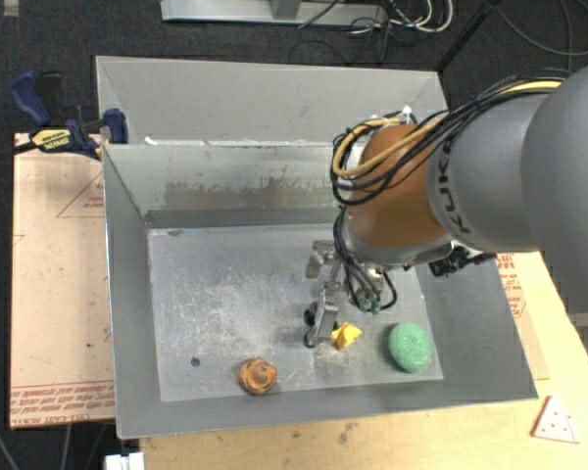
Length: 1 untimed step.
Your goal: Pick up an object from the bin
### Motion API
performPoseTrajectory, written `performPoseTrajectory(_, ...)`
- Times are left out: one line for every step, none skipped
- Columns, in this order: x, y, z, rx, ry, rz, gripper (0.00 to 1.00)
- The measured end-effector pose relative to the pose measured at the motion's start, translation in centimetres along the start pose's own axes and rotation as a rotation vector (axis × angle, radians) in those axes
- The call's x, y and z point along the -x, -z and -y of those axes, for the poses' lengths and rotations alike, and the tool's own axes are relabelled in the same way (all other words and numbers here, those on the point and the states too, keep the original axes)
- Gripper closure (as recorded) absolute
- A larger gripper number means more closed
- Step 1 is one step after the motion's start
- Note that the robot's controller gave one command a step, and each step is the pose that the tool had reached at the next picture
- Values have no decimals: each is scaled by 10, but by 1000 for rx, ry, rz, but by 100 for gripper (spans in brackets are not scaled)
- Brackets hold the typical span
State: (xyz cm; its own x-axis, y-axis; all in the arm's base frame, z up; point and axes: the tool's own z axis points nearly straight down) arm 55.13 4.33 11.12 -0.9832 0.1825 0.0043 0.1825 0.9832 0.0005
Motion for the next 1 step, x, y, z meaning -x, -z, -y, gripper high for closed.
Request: performPoseTrajectory(1, 21, 62, 1, -17, 7, 0)
